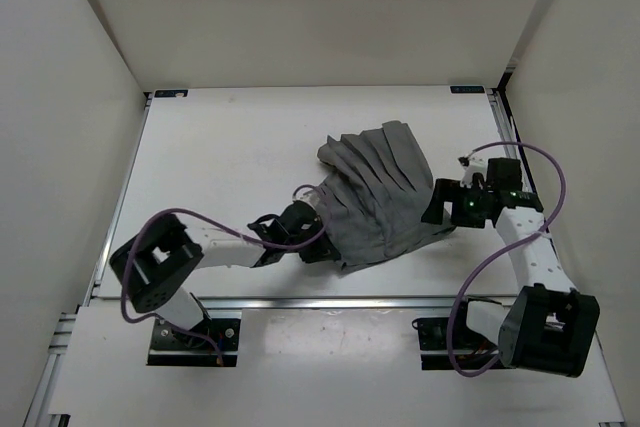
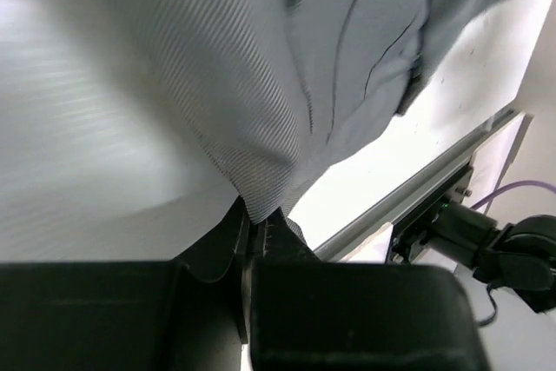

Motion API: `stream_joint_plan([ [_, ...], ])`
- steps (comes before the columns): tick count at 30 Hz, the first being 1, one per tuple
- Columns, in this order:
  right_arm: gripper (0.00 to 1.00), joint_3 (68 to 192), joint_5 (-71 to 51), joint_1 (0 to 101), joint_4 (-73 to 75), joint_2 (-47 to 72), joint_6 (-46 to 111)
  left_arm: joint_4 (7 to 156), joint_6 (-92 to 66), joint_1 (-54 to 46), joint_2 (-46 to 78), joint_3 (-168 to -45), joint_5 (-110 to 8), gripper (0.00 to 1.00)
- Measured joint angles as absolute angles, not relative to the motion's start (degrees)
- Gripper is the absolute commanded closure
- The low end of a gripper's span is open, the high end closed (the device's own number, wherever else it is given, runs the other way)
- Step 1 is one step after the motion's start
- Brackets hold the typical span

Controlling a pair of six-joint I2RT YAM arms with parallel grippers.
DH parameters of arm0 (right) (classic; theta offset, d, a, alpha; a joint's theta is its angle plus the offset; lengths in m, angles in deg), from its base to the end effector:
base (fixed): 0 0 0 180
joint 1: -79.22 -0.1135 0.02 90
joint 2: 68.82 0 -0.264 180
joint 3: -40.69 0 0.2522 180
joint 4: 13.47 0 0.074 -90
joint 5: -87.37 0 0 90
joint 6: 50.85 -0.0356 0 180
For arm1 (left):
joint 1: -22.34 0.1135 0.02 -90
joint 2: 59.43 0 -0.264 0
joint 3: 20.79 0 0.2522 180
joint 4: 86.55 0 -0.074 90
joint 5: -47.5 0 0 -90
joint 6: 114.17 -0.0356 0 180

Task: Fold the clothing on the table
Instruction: Flatten the skirt out

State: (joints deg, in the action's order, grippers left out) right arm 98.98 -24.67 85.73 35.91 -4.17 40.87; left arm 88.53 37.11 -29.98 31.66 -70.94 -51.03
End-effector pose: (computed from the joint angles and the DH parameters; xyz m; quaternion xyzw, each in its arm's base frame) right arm 0.2180 -0.0114 0.2357 -0.0171 0.9396 0.1615 0.3015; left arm 0.1741 -0.2340 0.1338 -0.0443 0.9235 -0.3513 0.1475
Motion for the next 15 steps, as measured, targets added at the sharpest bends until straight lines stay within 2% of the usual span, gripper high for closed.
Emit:
stream_joint_plan([
  [4, 0.06, 98.4, -28.9, 84.7, 39.6, -1.2, 43.2, 84.7, 35.8, -26.4, 23.0, -67.1, -50.7, 1.0],
  [7, 0.06, 98.3, -31.9, 87.6, 40.4, 2.3, 43.7, 82.6, 35.4, -25.2, 18.0, -64.1, -50.6, 1.0],
  [13, 0.06, 95.9, -34.7, 87.0, 40.5, 5.9, 44.0, 81.1, 36.5, -25.0, 14.7, -59.7, -50.6, 1.0],
  [15, 0.11, 95.9, -35.7, 86.1, 40.5, 6.8, 44.1, 80.7, 36.8, -24.9, 14.7, -59.4, -50.6, 1.0],
])
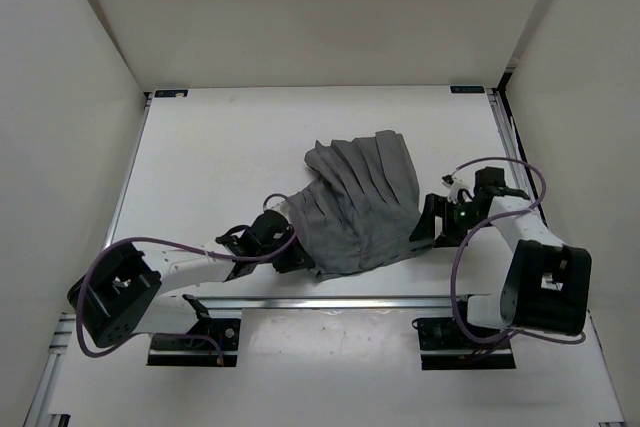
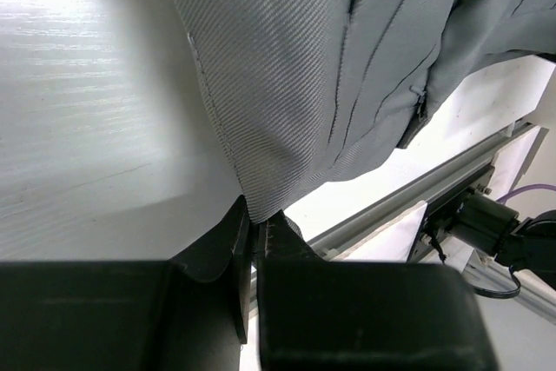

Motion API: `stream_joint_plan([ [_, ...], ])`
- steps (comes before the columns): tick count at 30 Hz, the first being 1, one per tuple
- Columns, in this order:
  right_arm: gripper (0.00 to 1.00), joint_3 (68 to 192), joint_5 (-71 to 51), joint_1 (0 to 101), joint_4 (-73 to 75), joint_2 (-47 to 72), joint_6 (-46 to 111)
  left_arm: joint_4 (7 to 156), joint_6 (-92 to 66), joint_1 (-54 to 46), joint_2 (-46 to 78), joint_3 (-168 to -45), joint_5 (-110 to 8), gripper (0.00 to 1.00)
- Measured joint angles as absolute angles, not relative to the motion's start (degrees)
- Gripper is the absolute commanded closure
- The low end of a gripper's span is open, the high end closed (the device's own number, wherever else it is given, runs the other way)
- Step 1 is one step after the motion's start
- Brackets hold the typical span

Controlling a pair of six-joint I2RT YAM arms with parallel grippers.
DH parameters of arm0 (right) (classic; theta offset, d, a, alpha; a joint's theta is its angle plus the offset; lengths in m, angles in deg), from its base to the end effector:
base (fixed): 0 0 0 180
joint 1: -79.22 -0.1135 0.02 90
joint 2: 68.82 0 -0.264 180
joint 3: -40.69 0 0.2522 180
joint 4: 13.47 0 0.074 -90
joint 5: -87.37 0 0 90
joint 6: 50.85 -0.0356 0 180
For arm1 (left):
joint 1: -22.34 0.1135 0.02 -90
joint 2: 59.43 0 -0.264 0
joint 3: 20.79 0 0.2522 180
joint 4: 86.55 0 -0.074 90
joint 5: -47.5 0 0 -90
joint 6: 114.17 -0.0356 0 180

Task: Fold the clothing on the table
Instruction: Flatten the skirt out

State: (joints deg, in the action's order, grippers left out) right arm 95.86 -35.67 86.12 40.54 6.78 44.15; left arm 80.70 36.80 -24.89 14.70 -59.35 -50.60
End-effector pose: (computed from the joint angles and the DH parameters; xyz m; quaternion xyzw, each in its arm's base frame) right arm 0.2193 -0.0070 0.1811 -0.0227 0.9504 0.2668 0.1583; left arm 0.1495 -0.1690 0.1391 -0.0866 0.9286 -0.3262 0.1546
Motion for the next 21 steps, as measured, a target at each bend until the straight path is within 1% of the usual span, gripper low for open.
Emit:
stream_joint_plan([
  [2, 0.15, 95.9, -36.6, 86.0, 40.4, 8.5, 44.5, 80.7, 37.0, -24.8, 14.7, -59.4, -50.6, 1.0],
  [3, 0.21, 95.9, -37.0, 86.3, 40.4, 9.8, 44.6, 80.7, 37.0, -24.8, 14.7, -59.4, -50.6, 1.0],
  [4, 0.33, 95.9, -37.6, 86.6, 40.4, 11.6, 44.9, 80.7, 37.0, -24.6, 14.7, -59.4, -50.6, 1.0],
  [5, 0.4, 95.9, -37.9, 87.0, 40.4, 13.7, 45.5, 80.7, 37.0, -24.6, 14.7, -59.4, -50.6, 1.0],
  [6, 0.53, 95.9, -38.5, 87.4, 40.5, 16.0, 45.8, 80.7, 37.0, -24.6, 14.7, -59.4, -50.6, 1.0],
  [7, 0.59, 95.9, -38.9, 87.7, 40.4, 18.2, 46.1, 80.6, 37.0, -24.6, 14.7, -59.4, -50.6, 1.0],
  [9, 0.6, 95.9, -39.7, 88.4, 40.6, 22.1, 45.9, 80.3, 37.1, -24.4, 14.4, -59.3, -50.6, 1.0],
  [11, 0.66, 95.9, -40.2, 88.9, 40.2, 23.3, 45.7, 80.0, 37.2, -24.3, 13.6, -59.2, -50.6, 1.0],
  [12, 0.67, 95.9, -40.3, 88.9, 39.9, 23.0, 45.7, 80.0, 37.2, -24.2, 13.1, -59.0, -50.6, 1.0],
  [15, 0.82, 96.0, -40.1, 87.6, 37.9, 20.7, 45.5, 79.2, 37.3, -23.8, 11.0, -58.4, -50.5, 1.0],
  [16, 0.93, 96.0, -39.9, 86.6, 37.4, 19.7, 45.5, 79.0, 37.3, -23.6, 10.4, -58.1, -50.5, 1.0],
  [17, 0.96, 96.0, -39.8, 85.6, 36.9, 18.6, 45.7, 78.8, 37.3, -23.3, 9.7, -57.8, -50.5, 1.0],
  [18, 0.95, 96.0, -39.8, 84.6, 36.5, 17.6, 45.7, 78.6, 37.3, -23.1, 9.1, -57.4, -50.5, 1.0],
  [19, 0.87, 96.0, -39.6, 83.7, 36.1, 16.7, 45.7, 78.3, 37.3, -22.7, 8.5, -57.1, -50.5, 1.0],
  [20, 0.57, 96.0, -39.3, 82.8, 35.9, 16.0, 45.6, 78.2, 37.3, -22.4, 7.9, -56.6, -50.5, 1.0],
  [21, 0.4, 96.0, -39.1, 82.2, 35.8, 15.7, 45.4, 77.9, 37.4, -22.2, 7.4, -56.1, -50.5, 1.0],
])
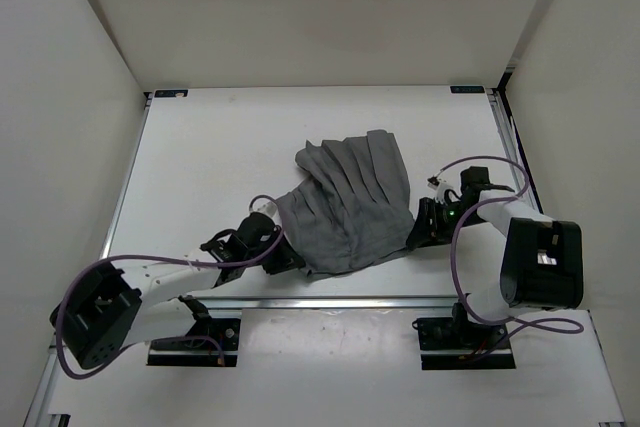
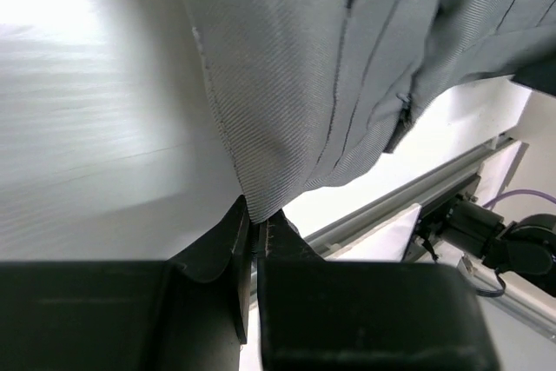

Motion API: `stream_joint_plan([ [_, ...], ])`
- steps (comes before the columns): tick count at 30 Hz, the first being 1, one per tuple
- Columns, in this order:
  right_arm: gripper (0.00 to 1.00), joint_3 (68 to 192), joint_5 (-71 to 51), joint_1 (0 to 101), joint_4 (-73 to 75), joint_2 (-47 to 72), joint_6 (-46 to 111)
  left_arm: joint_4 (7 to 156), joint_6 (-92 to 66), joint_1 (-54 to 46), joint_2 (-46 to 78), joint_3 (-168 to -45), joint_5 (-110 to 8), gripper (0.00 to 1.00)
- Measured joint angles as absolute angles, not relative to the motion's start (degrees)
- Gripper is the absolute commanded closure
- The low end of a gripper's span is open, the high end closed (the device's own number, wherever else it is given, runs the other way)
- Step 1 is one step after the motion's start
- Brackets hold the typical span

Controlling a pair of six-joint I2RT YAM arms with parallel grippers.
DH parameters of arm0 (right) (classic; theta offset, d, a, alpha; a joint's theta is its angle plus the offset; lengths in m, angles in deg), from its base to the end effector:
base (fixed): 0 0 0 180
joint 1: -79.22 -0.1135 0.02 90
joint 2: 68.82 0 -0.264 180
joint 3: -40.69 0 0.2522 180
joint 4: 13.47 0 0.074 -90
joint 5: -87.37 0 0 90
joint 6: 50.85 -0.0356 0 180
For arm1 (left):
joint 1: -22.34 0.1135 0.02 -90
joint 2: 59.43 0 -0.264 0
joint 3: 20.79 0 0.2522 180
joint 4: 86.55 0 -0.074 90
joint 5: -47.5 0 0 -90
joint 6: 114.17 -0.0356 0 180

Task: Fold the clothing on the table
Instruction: Flatten the skirt out

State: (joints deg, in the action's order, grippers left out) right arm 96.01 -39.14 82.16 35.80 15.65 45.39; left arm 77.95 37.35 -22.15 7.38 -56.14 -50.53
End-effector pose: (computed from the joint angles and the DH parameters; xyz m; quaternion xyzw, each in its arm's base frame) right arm 0.2362 0.0091 0.1529 -0.0588 0.9435 0.3030 0.1204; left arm 0.1433 -0.1477 0.1447 -0.1120 0.9216 -0.3315 0.1682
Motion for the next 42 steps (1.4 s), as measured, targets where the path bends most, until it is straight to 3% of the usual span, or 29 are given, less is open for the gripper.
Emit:
stream_joint_plan([
  [1, 0.23, 96.0, -38.9, 81.8, 35.7, 15.5, 45.2, 77.8, 37.4, -21.9, 6.9, -55.7, -50.5, 1.0],
  [2, 0.13, 95.9, -38.8, 81.7, 35.5, 15.6, 45.3, 77.5, 37.4, -21.7, 6.3, -55.1, -50.5, 1.0],
  [4, 0.08, 95.7, -38.4, 81.8, 35.4, 15.6, 45.5, 77.2, 37.4, -21.3, 5.2, -53.9, -50.5, 1.0],
  [7, 0.1, 95.4, -38.8, 82.2, 35.2, 15.5, 45.5, 76.7, 37.9, -20.8, 3.2, -52.3, -50.5, 1.0],
  [10, 0.16, 95.1, -39.0, 82.5, 34.9, 15.5, 45.4, 76.5, 38.2, -20.6, 1.0, -50.9, -50.5, 1.0],
  [17, 0.43, 95.0, -38.6, 80.7, 33.4, 16.8, 44.1, 75.7, 38.7, -19.4, -1.9, -49.8, -50.5, 1.0],
  [19, 0.55, 95.1, -38.6, 79.8, 32.7, 17.6, 44.1, 75.7, 38.9, -19.4, -2.2, -49.7, -50.5, 1.0],
  [22, 0.92, 95.2, -37.7, 77.9, 32.0, 19.1, 43.6, 75.8, 39.1, -19.4, -2.3, -49.1, -50.5, 1.0],
  [23, 1.0, 95.3, -37.4, 77.5, 31.8, 19.4, 43.2, 75.8, 39.3, -19.5, -2.3, -49.0, -50.5, 1.0],
  [31, 1.0, 101.0, -38.7, 78.6, 34.3, 19.8, 42.6, 74.3, 38.0, -16.3, -2.2, -50.2, -53.1, 1.0],
  [36, 1.0, 114.5, -41.8, 78.1, 37.2, 22.2, 40.3, 68.0, 31.4, -1.1, 14.4, -71.8, -61.6, 1.0],
  [40, 1.0, 135.3, -40.9, 76.4, 35.5, 31.5, 37.9, 61.9, 26.4, 6.6, 37.0, -104.4, -67.8, 1.0],
  [42, 0.99, 141.2, -42.4, 76.4, 27.8, 32.9, 33.6, 58.2, 23.2, 7.7, 48.3, -123.7, -67.7, 1.0],
])
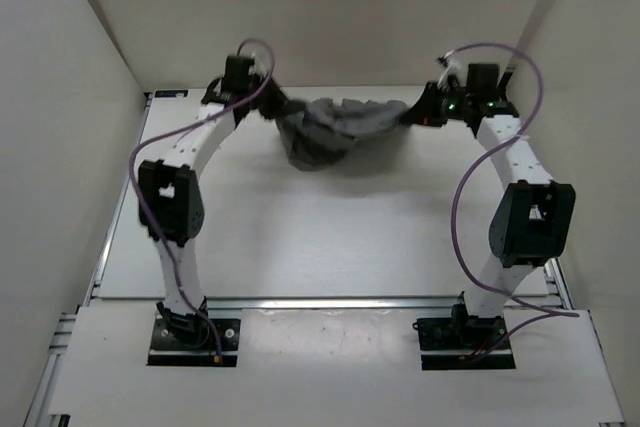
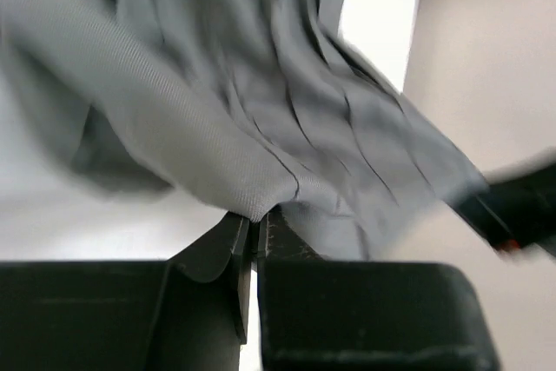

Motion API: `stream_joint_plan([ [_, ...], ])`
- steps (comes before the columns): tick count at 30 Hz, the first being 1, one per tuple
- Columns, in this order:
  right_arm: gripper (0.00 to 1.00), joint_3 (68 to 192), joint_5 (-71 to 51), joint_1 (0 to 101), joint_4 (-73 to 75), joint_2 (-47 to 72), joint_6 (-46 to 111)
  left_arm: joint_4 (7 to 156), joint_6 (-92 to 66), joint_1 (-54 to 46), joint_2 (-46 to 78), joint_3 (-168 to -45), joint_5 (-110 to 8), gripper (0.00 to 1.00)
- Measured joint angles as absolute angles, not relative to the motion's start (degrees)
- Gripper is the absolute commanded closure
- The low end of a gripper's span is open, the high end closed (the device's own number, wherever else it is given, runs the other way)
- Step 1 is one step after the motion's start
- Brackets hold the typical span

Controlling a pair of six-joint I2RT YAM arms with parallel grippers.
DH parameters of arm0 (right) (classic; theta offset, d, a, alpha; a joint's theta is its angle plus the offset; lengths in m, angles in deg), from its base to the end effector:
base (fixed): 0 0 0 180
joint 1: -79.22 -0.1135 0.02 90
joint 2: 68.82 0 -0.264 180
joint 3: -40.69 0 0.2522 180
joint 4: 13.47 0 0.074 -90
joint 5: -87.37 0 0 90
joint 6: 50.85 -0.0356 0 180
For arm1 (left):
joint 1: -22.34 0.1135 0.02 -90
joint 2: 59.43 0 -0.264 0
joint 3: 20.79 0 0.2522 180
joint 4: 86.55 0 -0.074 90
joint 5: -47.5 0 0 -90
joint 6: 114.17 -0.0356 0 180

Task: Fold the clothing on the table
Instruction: Flatten the skirt out

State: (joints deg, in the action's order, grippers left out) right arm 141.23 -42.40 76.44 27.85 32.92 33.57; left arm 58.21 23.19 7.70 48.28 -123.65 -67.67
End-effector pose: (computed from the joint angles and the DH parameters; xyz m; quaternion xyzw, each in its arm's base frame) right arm 0.3990 0.0422 0.2982 -0.1159 0.8639 0.3381 0.3549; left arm 0.4150 -0.1241 0.2753 -0.1610 0.8749 -0.3814 0.2512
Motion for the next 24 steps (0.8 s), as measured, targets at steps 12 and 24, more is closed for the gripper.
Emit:
stream_joint_plan([
  [12, 1.0, 118.3, -45.4, 84.4, 13.4, 10.8, 32.5, 68.7, 12.9, -8.6, 13.6, -92.4, -56.8, 1.0],
  [24, 1.0, 88.0, -45.3, 77.4, 32.2, 1.4, 41.2, 68.7, 24.8, 0.1, -15.9, -44.2, -63.2, 0.86],
])
